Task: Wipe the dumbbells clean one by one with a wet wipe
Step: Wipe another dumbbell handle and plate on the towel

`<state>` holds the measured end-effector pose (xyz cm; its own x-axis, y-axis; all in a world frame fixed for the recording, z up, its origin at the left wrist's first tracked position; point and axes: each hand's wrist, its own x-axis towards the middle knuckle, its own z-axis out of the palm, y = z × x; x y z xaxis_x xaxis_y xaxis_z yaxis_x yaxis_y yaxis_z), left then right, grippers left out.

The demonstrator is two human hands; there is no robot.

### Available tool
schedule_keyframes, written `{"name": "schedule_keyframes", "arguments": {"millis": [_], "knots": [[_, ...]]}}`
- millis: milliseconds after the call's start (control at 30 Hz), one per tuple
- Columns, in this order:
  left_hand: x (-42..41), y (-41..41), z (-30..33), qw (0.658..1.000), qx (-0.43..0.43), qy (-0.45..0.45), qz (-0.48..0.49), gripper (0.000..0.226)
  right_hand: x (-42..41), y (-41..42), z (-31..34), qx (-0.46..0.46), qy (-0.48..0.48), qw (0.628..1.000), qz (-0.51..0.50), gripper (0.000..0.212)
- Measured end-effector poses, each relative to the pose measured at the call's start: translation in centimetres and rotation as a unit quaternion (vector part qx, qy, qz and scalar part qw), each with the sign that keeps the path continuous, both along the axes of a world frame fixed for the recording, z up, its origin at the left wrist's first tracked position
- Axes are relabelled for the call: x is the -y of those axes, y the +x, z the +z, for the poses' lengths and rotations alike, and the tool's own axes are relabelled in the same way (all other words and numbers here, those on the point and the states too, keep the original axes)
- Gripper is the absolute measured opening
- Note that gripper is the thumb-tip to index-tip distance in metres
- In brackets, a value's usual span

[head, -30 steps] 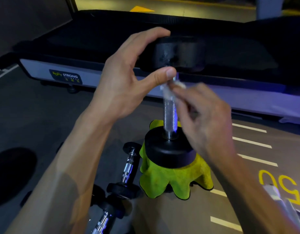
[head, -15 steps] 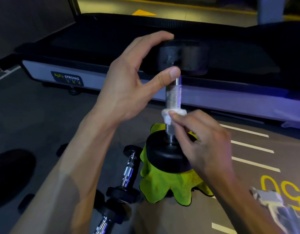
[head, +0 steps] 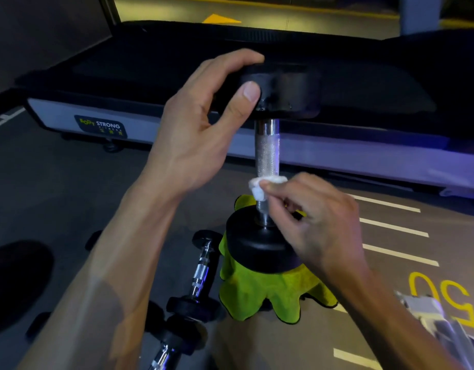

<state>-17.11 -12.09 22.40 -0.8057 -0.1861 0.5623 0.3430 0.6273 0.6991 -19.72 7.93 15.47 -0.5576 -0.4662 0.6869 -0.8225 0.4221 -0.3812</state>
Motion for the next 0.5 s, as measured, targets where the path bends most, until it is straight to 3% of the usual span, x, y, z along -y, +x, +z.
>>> {"name": "schedule_keyframes", "arguments": {"millis": [200, 400, 500], "knots": [[-0.1, 0.2, 0.0, 1.000, 0.000, 0.004, -0.009, 0.037, 1.8, -2.5, 2.8, -0.005, -0.112, 0.994, -0.015, 0.011], [0.4, -0.2, -0.5, 1.000, -0.002, 0.022, -0.002, 0.037, -1.0, 0.6, -1.4, 0.053, -0.007, 0.999, -0.007, 0.011], [0.4, -0.2, -0.6, 1.000, -0.005, 0.026, -0.002, 0.038, 0.1, -0.6, 0.6, 0.067, -0.039, 0.997, 0.021, 0.012]]}}
